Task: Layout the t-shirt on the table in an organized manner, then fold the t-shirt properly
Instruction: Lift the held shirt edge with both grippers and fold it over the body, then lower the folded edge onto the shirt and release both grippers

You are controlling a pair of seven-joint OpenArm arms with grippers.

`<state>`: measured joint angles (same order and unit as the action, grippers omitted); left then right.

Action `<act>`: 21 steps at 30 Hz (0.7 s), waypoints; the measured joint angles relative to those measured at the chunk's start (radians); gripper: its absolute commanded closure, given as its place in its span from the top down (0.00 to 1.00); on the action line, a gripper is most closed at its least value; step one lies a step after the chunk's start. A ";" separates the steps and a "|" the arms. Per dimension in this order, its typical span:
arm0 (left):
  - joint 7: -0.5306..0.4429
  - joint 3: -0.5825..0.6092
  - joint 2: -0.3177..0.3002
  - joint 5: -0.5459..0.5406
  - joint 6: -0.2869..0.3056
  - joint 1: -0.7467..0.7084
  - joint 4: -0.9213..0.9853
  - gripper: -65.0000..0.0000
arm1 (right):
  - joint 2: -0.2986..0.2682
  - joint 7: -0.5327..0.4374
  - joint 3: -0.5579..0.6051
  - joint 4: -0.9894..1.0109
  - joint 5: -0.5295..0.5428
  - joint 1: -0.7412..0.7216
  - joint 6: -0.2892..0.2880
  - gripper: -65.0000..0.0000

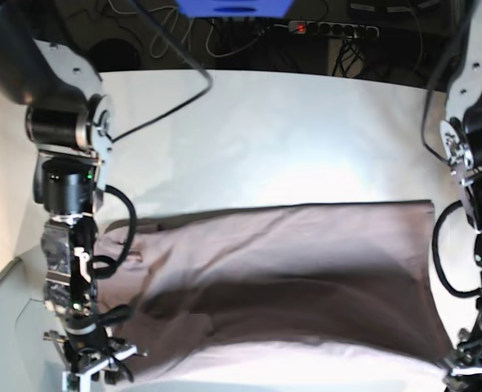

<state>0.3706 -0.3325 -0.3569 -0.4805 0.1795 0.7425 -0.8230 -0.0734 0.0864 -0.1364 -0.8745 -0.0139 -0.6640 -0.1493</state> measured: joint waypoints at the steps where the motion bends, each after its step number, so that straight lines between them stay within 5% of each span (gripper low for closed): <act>1: 0.006 0.005 0.007 0.000 0.001 0.000 0.009 0.59 | -0.008 -0.005 0.000 0.000 0.000 0.006 0.000 0.43; 6: -0.004 0.001 0.008 0.001 0.002 -0.047 0.031 0.66 | -0.038 -0.003 0.000 -0.001 0.003 0.068 0.000 0.62; 15: -0.012 0.001 0.005 -0.008 0.008 -0.166 0.023 0.66 | -0.045 -0.008 0.001 -0.121 0.004 0.232 0.000 0.62; 21: -0.003 -0.129 0.005 -0.061 -0.003 -0.387 0.032 0.66 | -0.037 -0.005 -0.037 -0.199 0.005 0.377 0.000 0.63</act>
<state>0.3672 -0.4610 -0.3523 -0.5419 0.1764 0.3553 -0.7914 -0.1104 0.0814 -0.1734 -1.0733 -0.0090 -0.2867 -0.1497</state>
